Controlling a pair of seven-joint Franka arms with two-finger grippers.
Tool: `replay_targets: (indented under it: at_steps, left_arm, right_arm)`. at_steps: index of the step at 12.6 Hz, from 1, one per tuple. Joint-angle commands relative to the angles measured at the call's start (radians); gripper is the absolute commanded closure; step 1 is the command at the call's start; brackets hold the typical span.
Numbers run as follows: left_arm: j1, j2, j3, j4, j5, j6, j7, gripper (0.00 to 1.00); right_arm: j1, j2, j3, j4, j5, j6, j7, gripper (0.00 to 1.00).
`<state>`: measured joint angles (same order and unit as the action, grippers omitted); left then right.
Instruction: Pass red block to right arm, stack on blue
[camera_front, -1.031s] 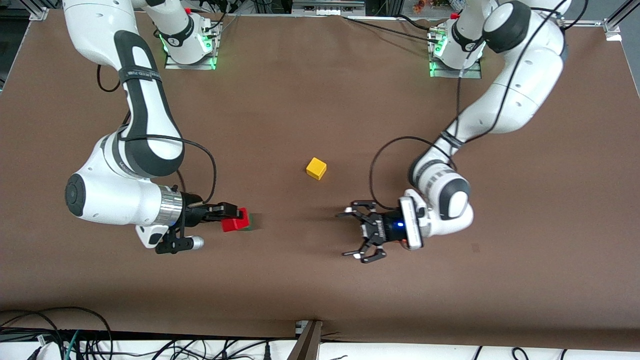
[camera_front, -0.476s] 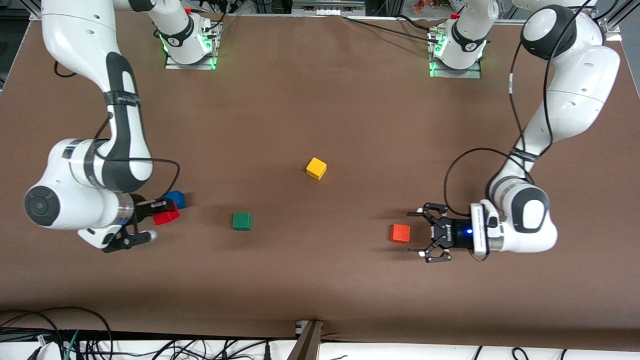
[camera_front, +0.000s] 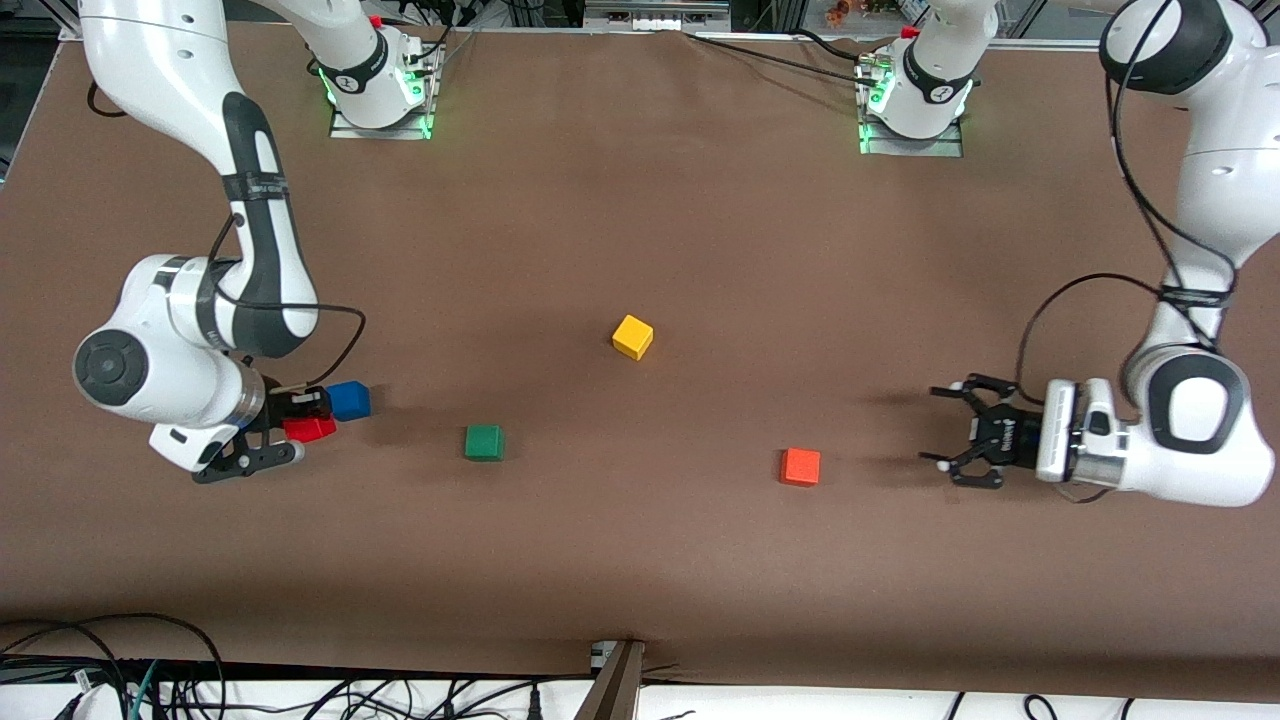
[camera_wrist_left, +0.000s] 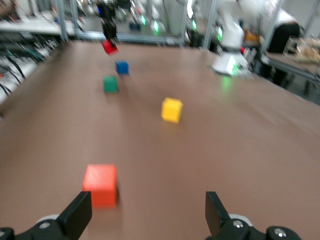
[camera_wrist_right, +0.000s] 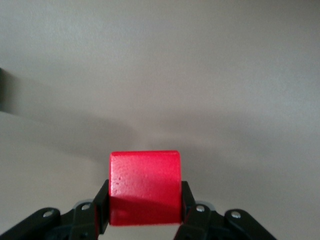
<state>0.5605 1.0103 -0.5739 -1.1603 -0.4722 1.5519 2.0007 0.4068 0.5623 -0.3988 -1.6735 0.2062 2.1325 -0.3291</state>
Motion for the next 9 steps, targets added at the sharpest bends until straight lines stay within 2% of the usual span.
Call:
replay_targets:
  at_steps: [1,4,6,9]
  left_arm:
    - [-0.014,-0.019,0.041,0.109,0.137,-0.075,-0.026,0.0]
    - [-0.019,-0.035,0.06,0.18,0.182,-0.073,-0.025,0.0]
    - [-0.028,-0.109,0.077,0.185,0.256,-0.073,-0.026,0.0]
    - [-0.022,-0.183,0.078,0.183,0.32,-0.078,-0.026,0.0]
  right_arm:
    - [0.018,-0.165,-0.005,-0.222,-0.031,0.105,0.009,1.0]
    - [0.036,-0.223,-0.003,-0.369,-0.033,0.269,0.009,1.0]
    - [0.052,-0.24,0.0,-0.442,-0.033,0.372,0.009,1.0]
    - [0.056,-0.231,0.003,-0.457,-0.033,0.426,0.009,1.0]
